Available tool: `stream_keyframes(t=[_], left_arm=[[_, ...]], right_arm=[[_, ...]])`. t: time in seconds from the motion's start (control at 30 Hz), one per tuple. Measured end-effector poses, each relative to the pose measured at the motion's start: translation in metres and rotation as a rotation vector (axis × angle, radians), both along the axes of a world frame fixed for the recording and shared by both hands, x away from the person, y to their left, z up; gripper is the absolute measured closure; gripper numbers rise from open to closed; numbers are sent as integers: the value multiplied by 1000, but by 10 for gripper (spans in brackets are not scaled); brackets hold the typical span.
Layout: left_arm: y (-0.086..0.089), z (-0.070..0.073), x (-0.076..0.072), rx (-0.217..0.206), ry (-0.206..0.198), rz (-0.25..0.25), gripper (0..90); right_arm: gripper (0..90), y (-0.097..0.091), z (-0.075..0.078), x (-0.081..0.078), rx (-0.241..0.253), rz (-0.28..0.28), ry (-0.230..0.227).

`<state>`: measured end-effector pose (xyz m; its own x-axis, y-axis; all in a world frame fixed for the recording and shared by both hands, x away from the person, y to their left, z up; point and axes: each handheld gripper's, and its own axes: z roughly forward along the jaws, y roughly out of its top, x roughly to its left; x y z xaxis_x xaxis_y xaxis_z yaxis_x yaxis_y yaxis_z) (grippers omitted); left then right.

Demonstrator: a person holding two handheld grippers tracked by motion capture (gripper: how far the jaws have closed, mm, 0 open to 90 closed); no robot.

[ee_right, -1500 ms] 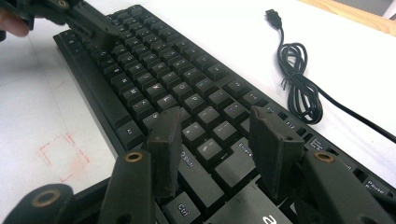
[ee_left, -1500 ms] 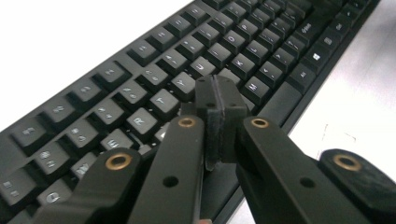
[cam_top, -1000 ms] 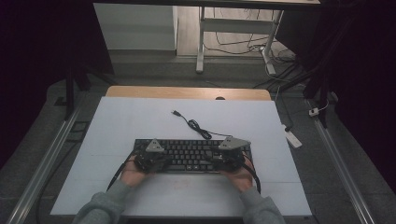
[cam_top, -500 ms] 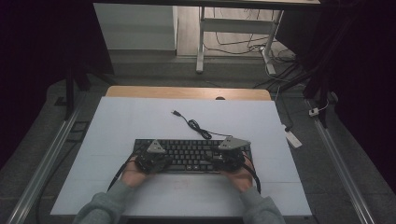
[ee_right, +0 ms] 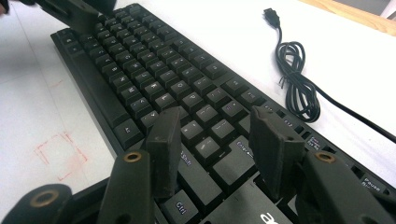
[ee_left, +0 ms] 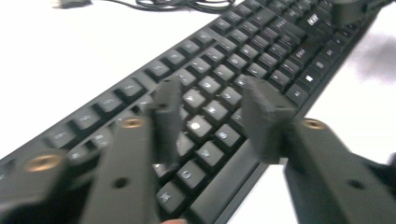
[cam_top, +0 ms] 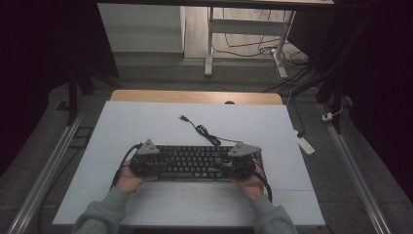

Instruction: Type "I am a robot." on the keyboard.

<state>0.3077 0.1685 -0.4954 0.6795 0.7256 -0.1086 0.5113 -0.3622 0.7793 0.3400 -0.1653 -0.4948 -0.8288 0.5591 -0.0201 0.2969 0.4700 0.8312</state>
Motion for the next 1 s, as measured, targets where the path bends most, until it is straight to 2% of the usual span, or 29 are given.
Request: stream_keyframes(t=[0.2,0.37,1.0], left_arm=[[11,1,1,-1,28,43,357],[11,0,2,10,51,53,286],[11,1,1,6,49,46,266]], right_arm=[[538,0,0,0,0,0,0],[538,-2,0,1,0,-4,-1],[536,0,-1,1,-2,-1,-4]])
